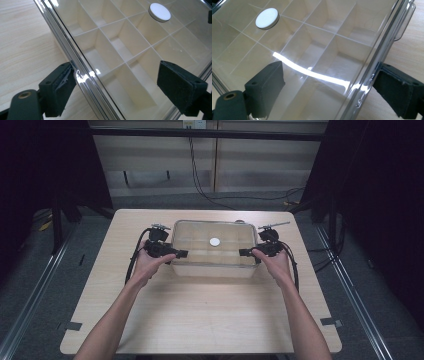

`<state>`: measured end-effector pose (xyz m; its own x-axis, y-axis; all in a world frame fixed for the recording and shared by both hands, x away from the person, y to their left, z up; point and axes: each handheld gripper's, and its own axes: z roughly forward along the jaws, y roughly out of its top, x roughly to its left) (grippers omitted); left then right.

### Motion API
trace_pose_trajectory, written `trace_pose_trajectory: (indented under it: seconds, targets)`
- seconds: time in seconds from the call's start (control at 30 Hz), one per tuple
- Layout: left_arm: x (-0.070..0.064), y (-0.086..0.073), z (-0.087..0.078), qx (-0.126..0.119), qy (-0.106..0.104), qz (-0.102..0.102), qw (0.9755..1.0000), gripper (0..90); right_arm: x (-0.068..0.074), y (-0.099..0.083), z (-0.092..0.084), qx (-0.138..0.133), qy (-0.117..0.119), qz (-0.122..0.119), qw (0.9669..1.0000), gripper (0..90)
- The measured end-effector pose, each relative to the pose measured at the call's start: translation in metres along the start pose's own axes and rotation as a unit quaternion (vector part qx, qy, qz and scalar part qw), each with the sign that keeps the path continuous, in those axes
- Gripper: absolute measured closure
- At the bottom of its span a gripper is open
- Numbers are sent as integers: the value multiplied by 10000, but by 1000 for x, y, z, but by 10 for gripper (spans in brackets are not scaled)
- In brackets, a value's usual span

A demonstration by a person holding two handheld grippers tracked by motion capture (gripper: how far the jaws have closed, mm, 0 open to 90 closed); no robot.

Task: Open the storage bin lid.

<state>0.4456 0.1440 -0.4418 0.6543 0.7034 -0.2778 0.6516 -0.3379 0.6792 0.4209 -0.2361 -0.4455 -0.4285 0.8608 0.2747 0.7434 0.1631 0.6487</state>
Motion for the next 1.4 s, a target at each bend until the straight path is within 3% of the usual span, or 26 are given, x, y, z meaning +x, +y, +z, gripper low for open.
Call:
trace_pose_trajectory:
  seconds: [0.37, 0.63, 0.73, 1.0, 1.4]
  targets:
    - [4, 2, 6, 20, -183, -104, 9998, 142, 1, 2, 6, -91, -104, 101, 9999, 70]
    - [3, 4, 7, 62, -142, -107, 9998, 137, -2, 2, 10, -156, -49, 270, 9995, 69]
    - [5, 3, 4, 22, -147, -121, 9998, 172, 3, 3, 8, -244, -258, 119, 9993, 86]
    - [5, 1, 3, -57, -80, -140, 9999, 198, 3, 2, 5, -409, -470, 150, 9979, 150]
    - [3, 0, -6, -291, -22, -10, 9996, 293, 1, 0, -5, -830, -375, 201, 9956, 261]
